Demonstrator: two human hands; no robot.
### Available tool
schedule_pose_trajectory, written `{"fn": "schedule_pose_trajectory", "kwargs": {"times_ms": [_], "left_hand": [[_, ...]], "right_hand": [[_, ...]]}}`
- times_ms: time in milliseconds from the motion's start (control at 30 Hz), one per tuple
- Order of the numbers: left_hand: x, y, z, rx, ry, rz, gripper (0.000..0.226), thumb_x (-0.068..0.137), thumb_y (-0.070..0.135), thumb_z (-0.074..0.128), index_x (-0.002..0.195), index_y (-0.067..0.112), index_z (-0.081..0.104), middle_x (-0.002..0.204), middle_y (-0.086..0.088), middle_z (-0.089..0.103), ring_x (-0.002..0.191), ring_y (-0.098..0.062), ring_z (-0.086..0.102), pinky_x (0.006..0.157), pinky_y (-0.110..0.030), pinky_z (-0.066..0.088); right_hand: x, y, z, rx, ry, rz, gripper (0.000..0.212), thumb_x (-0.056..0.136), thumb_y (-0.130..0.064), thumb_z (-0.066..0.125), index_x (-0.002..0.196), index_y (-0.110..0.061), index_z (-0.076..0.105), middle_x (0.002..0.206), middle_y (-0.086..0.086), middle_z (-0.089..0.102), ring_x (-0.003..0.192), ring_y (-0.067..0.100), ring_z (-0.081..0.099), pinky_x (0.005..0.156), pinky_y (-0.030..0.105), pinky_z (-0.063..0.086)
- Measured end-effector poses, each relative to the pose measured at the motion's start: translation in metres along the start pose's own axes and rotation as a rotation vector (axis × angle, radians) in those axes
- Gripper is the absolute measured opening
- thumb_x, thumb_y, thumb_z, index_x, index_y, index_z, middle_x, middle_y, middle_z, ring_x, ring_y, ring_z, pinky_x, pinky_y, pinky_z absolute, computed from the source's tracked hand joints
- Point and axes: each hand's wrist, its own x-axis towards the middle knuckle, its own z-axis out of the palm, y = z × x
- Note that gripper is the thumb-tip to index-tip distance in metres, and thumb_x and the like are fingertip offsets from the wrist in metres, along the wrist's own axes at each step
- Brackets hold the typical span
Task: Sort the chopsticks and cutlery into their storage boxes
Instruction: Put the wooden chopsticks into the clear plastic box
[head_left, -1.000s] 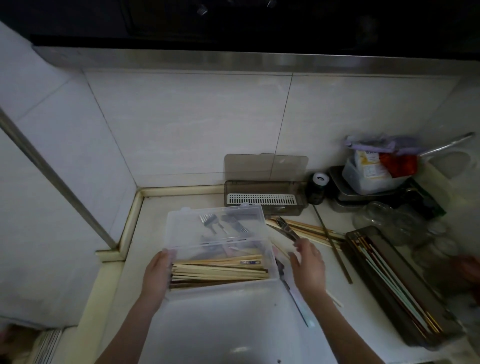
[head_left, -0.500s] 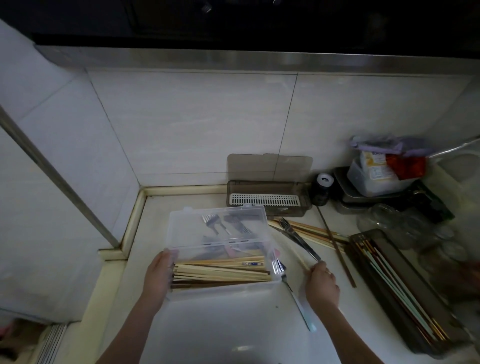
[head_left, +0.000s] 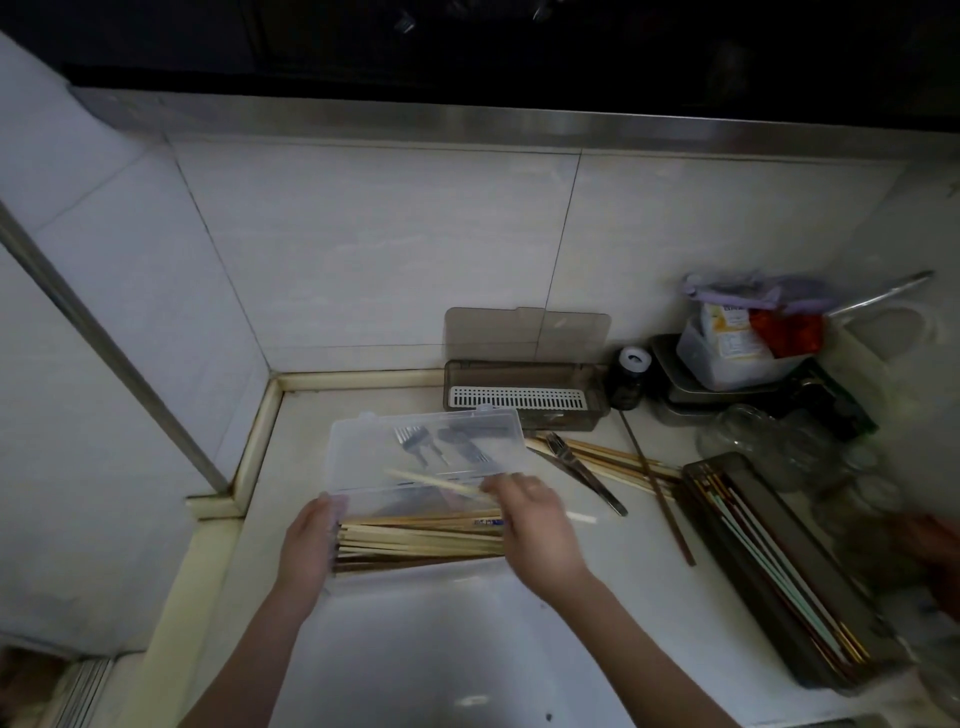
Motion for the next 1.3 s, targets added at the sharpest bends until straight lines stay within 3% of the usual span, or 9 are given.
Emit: {"fn": "schedule_pose_trajectory", "kwargs": {"times_ms": [100,200,367,467,567,700,900,1133,1300], "left_hand": [[0.0,-0.001,-0.001,0.02,-0.008,0.014,0.029,0.098,0.032,0.043,0.099,0.015,0.066,0.082,-0.01,0.06,0.068,-0.022,0.051,0.059,-0.029,0.037],[0.001,-0.003,-0.002,0.015,-0.025,0.016,0.03,0.099,0.033,0.04,0.103,0.017,0.065,0.09,-0.008,0.064,0.076,-0.024,0.056,0.064,-0.03,0.041],[0.005,-0.005,-0.002,0.028,-0.006,-0.024,0.03,0.096,0.037,0.043,0.102,0.019,0.066,0.091,-0.007,0.064,0.082,-0.027,0.058,0.07,-0.035,0.043],[0.008,-0.005,-0.001,0.026,0.015,-0.044,0.03,0.096,0.036,0.045,0.099,0.017,0.068,0.085,-0.009,0.065,0.078,-0.028,0.058,0.068,-0.033,0.043],[0.008,-0.003,0.001,0.071,0.02,-0.029,0.029,0.095,0.033,0.047,0.093,0.013,0.067,0.076,-0.011,0.062,0.068,-0.026,0.057,0.058,-0.029,0.041],[0.003,0.0,0.003,0.041,0.02,-0.036,0.025,0.094,0.03,0.048,0.086,0.015,0.066,0.075,-0.01,0.062,0.069,-0.025,0.056,0.06,-0.029,0.041],[0.001,0.002,0.003,0.157,0.044,0.029,0.029,0.099,0.03,0.044,0.094,0.011,0.065,0.079,-0.004,0.062,0.07,-0.015,0.055,0.059,-0.023,0.041],[-0.002,-0.001,0.002,0.152,0.032,0.077,0.03,0.101,0.027,0.042,0.105,0.009,0.065,0.091,-0.006,0.063,0.076,-0.013,0.057,0.063,-0.024,0.041],[-0.003,-0.003,-0.001,0.091,0.024,0.087,0.032,0.102,0.025,0.04,0.112,0.006,0.064,0.104,-0.01,0.063,0.093,-0.024,0.058,0.084,-0.032,0.04]], "right_hand": [[0.005,-0.024,0.01,0.029,-0.348,-0.012,0.061,0.078,0.014,0.043,0.127,-0.02,0.053,0.13,0.01,0.052,0.121,0.025,0.044,0.1,0.03,0.034],[0.006,-0.028,0.022,0.113,-0.426,0.023,0.066,0.077,0.018,0.042,0.127,-0.022,0.053,0.139,0.008,0.045,0.128,0.024,0.04,0.104,0.029,0.034],[0.01,-0.006,0.023,0.266,-0.242,0.053,0.062,0.065,0.022,0.036,0.109,-0.014,0.063,0.128,0.004,0.054,0.122,0.016,0.045,0.099,0.007,0.027],[0.009,0.03,0.015,0.263,0.04,0.157,0.056,0.065,0.022,0.039,0.098,-0.014,0.064,0.113,0.002,0.06,0.109,0.016,0.053,0.092,0.027,0.046],[0.009,0.067,-0.003,0.152,0.155,0.362,0.046,0.077,0.016,0.047,0.106,-0.016,0.062,0.115,0.001,0.058,0.11,0.016,0.053,0.088,0.027,0.047],[0.004,0.118,-0.016,-0.054,0.058,0.589,0.049,0.082,0.006,0.05,0.124,-0.02,0.049,0.126,0.005,0.053,0.116,0.022,0.05,0.094,0.036,0.046],[-0.011,0.16,-0.022,-0.121,-0.257,0.8,0.065,0.089,-0.012,0.051,0.146,-0.021,0.022,0.153,0.011,0.021,0.14,0.033,0.02,0.112,0.052,0.025],[-0.011,0.164,-0.017,-0.208,-0.214,0.803,0.058,0.088,-0.006,0.052,0.141,-0.014,0.03,0.146,0.014,0.033,0.134,0.032,0.031,0.108,0.045,0.034],[-0.015,0.156,-0.015,-0.125,-0.098,0.819,0.052,0.088,-0.004,0.048,0.138,-0.016,0.038,0.14,0.014,0.042,0.128,0.032,0.038,0.102,0.045,0.041]]}}
